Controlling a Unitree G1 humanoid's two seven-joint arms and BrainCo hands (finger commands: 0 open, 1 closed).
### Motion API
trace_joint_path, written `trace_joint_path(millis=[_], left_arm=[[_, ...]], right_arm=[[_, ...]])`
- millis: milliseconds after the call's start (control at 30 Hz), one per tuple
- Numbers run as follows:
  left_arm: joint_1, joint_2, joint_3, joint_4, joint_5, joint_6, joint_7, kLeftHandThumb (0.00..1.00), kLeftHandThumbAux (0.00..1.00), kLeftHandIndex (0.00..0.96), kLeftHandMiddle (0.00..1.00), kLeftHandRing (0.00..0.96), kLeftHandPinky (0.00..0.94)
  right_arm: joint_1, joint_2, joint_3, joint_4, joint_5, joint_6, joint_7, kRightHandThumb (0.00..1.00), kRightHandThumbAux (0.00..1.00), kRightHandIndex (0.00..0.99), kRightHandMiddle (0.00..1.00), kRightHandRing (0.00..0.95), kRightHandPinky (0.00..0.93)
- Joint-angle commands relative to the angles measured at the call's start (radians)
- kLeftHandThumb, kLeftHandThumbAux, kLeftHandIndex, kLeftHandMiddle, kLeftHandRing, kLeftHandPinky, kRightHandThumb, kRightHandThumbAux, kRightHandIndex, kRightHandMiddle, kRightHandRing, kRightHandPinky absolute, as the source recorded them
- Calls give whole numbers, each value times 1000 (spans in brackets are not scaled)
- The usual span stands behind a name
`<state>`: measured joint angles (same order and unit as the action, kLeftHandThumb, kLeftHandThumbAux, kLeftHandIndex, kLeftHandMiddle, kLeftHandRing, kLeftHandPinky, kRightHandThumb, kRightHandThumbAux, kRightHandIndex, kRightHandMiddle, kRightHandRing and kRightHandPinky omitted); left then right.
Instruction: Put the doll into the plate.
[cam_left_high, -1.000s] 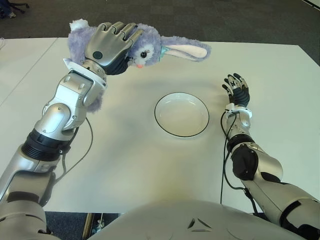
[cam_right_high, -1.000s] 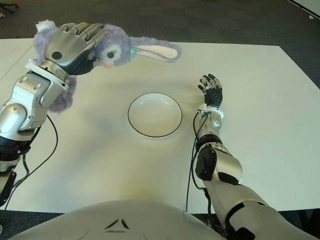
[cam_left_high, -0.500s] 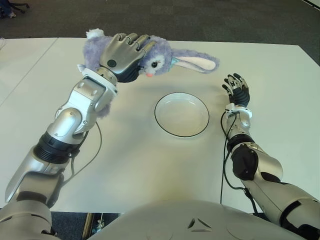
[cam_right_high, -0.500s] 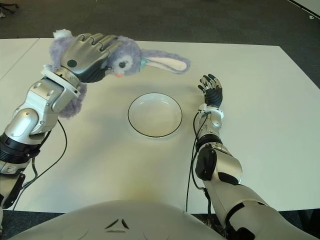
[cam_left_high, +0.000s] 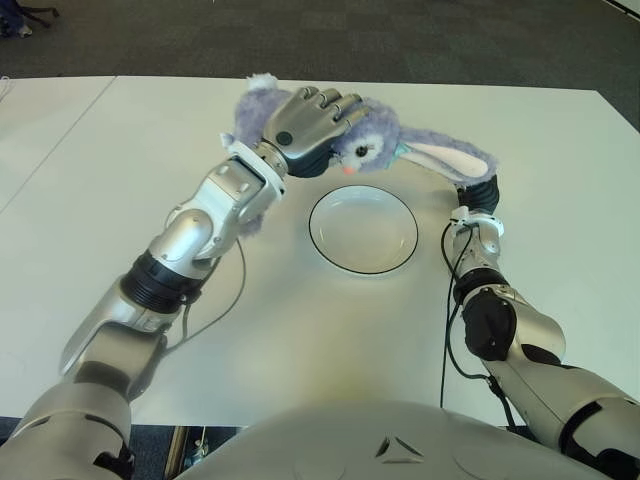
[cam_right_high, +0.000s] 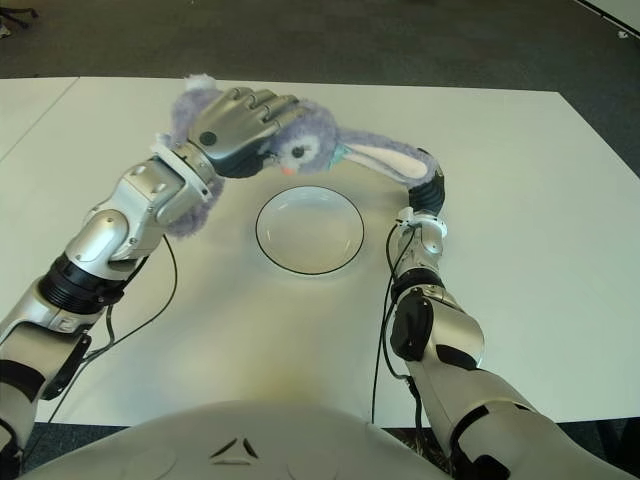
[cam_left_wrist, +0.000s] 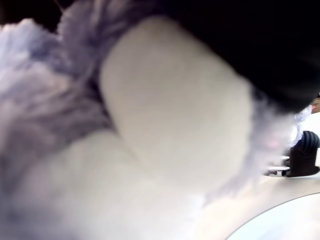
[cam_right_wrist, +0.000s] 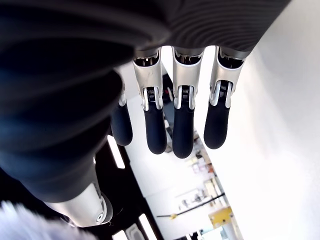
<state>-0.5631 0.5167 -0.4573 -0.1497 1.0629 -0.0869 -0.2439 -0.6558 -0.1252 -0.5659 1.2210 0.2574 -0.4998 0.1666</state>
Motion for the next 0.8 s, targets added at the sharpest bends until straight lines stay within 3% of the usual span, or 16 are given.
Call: trace_joint_path(millis=[33, 467, 800], left_arm=[[-27, -55, -32, 78, -6, -47, 54, 856, 664, 402, 544, 789, 781], [-13, -105, -26, 108, -21, -75, 85, 855, 665, 400, 540, 780, 785], [20, -135, -24, 90, -32, -38, 42, 855, 665, 401, 540, 776, 770]], right_arm=[[192, 94, -15, 128, 13, 94, -38, 349, 787, 275, 309, 312, 337], [199, 106, -14, 126, 13, 86, -35, 325, 787, 260, 306, 317, 327], [201, 112, -15, 125, 16, 80, -34, 292, 783, 249, 295, 314, 338]])
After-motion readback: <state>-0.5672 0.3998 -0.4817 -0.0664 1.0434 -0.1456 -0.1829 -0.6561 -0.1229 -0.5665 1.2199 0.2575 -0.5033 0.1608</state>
